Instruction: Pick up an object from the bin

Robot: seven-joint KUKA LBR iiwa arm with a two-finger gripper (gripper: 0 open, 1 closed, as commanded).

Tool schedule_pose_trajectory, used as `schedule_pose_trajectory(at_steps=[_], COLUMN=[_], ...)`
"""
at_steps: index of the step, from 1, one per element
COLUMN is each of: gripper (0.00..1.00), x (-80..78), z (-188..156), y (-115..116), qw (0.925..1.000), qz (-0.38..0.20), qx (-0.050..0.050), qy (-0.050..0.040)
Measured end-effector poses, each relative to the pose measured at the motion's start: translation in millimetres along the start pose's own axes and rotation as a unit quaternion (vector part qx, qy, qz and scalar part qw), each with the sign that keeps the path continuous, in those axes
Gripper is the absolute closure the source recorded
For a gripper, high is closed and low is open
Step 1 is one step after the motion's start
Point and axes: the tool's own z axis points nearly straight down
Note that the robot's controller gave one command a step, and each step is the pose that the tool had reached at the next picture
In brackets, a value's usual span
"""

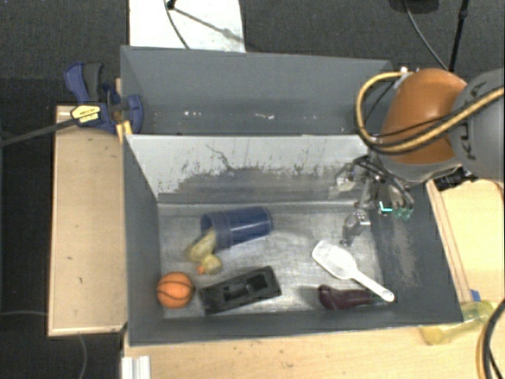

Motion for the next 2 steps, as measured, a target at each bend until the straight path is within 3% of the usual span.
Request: schedule_pose_trajectory(at_steps=[1,2], gripper=[0.00,0.00], x=[-2.0,37.7], z=[-4.1,33.5], y=[0.1,-13.7], qw=[1.0000,0.9986], qz=[-0.001,0.053], qx=[0.000,0.000], qy=[-0.0039,-0.0081])
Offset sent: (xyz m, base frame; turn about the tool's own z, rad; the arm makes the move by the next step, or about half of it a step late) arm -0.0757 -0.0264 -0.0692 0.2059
